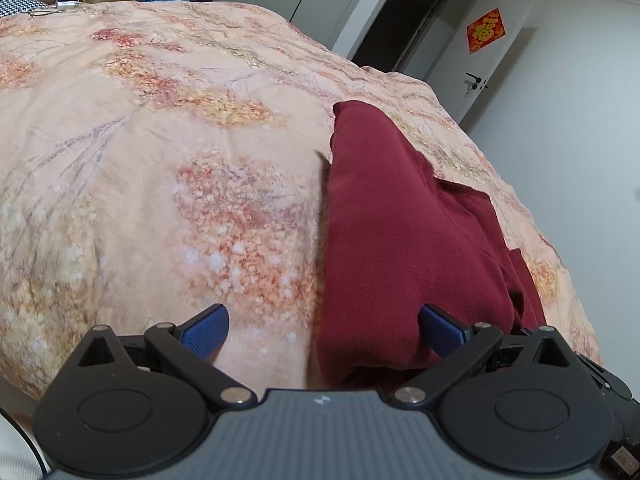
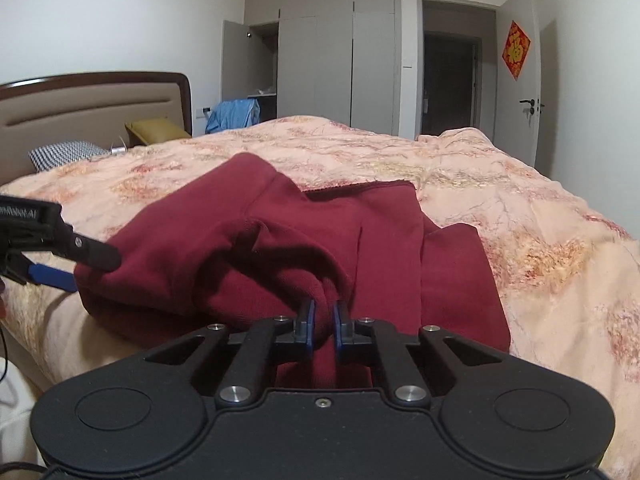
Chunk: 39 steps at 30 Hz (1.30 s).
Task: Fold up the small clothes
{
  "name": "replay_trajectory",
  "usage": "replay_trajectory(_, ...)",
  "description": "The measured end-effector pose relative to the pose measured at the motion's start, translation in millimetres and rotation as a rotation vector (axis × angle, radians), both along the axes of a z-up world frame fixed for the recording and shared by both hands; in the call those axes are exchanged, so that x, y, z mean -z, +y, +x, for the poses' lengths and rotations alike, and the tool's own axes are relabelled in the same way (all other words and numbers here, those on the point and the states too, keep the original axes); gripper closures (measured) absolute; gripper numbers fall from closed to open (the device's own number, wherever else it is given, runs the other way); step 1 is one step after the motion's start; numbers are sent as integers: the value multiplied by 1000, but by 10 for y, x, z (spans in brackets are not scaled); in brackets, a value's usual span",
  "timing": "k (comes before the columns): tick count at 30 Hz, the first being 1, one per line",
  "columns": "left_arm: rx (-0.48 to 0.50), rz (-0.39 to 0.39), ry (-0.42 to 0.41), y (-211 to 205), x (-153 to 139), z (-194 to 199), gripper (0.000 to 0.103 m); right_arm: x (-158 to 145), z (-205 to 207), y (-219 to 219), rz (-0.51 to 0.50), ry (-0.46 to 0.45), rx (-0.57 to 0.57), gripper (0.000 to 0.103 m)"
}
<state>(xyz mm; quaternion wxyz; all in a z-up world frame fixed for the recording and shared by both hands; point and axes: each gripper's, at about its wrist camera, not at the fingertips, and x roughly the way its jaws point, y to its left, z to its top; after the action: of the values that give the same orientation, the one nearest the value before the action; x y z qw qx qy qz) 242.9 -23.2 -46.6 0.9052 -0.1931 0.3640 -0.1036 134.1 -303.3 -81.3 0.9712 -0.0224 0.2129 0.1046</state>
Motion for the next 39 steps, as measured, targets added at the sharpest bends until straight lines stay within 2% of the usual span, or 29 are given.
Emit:
replay_trajectory(6,1,9,2,-6,22,1,1,-59,-28,-60,40,3,29,70)
replay_trajectory(10,2,16,1,-14,33,2,0,-134,-15,-95,43,-28,33,54)
replay_trajectory(12,2,15,1,-14,33,1,0,-167,48,-92,37,-42,23,52)
replay_trajectory(15,3,16,0,-17,36,-3,0,-198,224,-63,13,-47,10,54)
replay_trajectory(17,3,16,1,-18,38,-3,0,-183,332,-20,-11,-40,-7,60)
replay_trajectory(18,2,15,1,-18,38,-3,0,-167,366,9,-28,-33,-19,73)
replay_trajectory(19,2,15,1,-18,38,-3,0,-153,390,38,-45,-23,-35,94)
replay_trajectory(22,2,16,4,-13,38,-2,0,-151,310,92,-105,-42,-52,100)
replay_trajectory(25,4,15,5,-5,37,-4,0,-142,154,74,-160,-70,-48,102)
replay_trajectory(27,10,22,3,-10,39,-2,0,-96,90,37,-171,-57,-47,102)
replay_trajectory(31,23,45,-2,-38,43,-11,0,-23,16,-12,-164,-29,-26,103)
replay_trajectory(36,23,34,1,-19,51,-18,0,-25,-19,-85,-126,-6,15,103)
replay_trajectory(38,26,30,1,-9,58,-23,0,-47,-40,-150,-82,7,27,96)
replay_trajectory(39,27,31,0,-7,59,-24,0,-65,-60,-179,-58,5,31,87)
